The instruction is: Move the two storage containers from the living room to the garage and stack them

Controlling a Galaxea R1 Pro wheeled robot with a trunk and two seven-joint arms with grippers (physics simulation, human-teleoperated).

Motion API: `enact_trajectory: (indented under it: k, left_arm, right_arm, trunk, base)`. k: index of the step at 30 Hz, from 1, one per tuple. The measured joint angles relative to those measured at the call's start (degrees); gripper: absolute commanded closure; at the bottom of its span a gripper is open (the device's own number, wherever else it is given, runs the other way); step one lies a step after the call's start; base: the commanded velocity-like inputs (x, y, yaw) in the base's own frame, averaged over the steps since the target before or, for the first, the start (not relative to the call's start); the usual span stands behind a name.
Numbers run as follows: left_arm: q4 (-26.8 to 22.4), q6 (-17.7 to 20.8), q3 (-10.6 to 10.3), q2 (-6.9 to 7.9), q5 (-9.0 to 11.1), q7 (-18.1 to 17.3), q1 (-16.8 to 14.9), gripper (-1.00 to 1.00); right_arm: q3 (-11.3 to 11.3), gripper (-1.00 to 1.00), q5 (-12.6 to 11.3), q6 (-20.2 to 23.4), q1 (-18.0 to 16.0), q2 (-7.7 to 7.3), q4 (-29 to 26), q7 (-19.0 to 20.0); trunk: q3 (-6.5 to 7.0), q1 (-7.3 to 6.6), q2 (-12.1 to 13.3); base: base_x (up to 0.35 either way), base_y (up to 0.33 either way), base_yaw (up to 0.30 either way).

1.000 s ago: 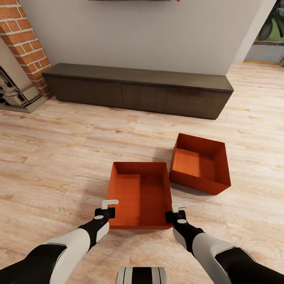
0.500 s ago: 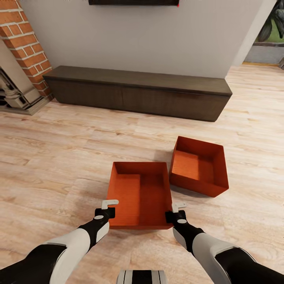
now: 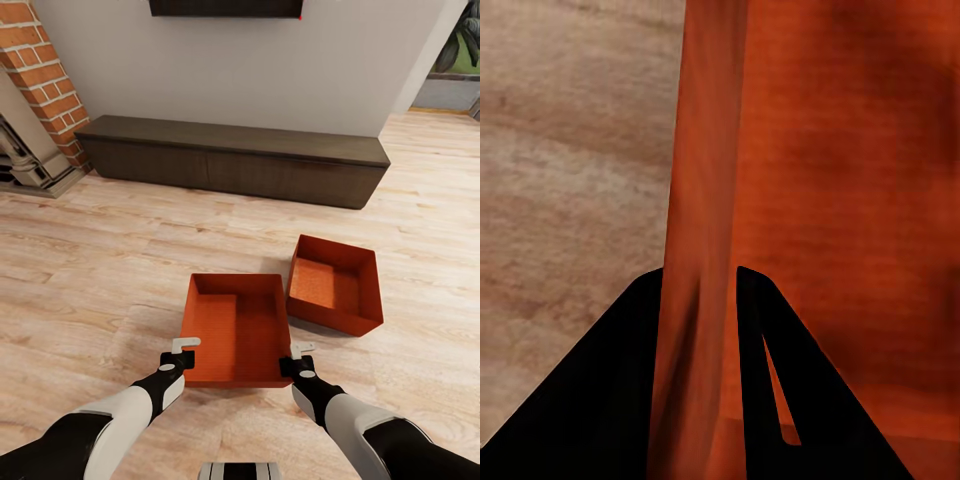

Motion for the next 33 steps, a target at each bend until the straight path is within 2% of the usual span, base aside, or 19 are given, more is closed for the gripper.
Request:
enact_trajectory:
  k: [33]
  left_arm:
    - [0.1,0.0,-0.3,0.04,0.4,0.2,0.0,1.0]
  right_arm:
    - [0.3,1.0,0.0,0.4,0.0,0.18,-0.1,-0.4]
  trunk:
    - [5.92,-7.25,13.2]
  base:
    - [0.0,0.0,0.0]
